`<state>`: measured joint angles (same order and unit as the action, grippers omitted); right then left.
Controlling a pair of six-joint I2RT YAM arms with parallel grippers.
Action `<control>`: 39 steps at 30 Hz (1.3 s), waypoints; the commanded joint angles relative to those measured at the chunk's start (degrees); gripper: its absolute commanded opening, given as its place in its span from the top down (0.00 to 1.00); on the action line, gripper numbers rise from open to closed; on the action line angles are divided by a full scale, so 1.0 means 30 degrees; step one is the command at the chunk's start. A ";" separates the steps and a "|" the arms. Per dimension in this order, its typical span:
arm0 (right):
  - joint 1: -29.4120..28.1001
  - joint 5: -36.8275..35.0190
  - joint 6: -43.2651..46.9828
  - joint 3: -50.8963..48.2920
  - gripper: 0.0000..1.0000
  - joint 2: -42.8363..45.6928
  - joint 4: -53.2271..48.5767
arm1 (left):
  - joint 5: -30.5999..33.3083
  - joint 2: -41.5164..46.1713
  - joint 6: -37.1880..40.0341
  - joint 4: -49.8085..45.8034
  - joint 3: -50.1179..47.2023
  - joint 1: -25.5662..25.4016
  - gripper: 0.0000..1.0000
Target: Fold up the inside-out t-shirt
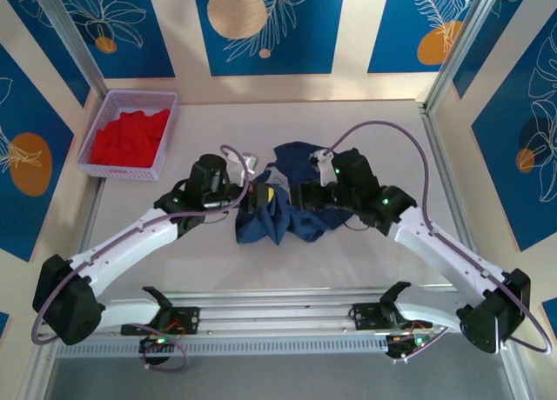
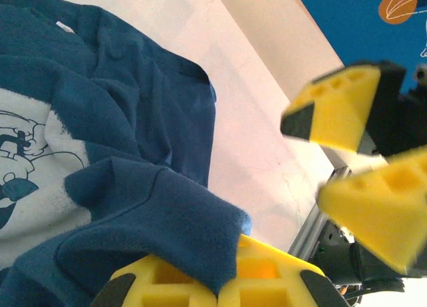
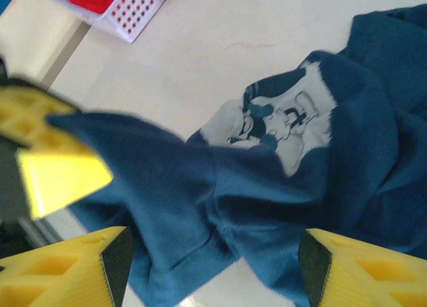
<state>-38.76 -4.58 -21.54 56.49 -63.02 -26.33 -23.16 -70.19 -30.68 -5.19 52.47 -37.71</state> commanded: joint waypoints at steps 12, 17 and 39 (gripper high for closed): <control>-0.2782 -0.0698 0.0203 -0.2561 0.36 -0.2342 0.4164 | -0.0261 0.0895 -0.0736 -0.0139 -0.0083 0.0208 1.00; -0.2188 0.1013 0.0783 -0.2433 0.82 -0.2333 0.4514 | 0.0651 0.1332 -0.0409 -0.0883 -0.0214 0.0409 1.00; 0.2550 1.4738 -0.0057 -0.4491 1.00 -0.0831 1.0242 | 0.4686 0.3831 0.2996 -0.6397 0.0008 0.2599 0.49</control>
<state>-31.35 36.40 -21.17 42.59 -65.10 2.50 -17.63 -62.94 -26.50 -18.48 50.35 -29.45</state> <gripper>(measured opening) 0.061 0.502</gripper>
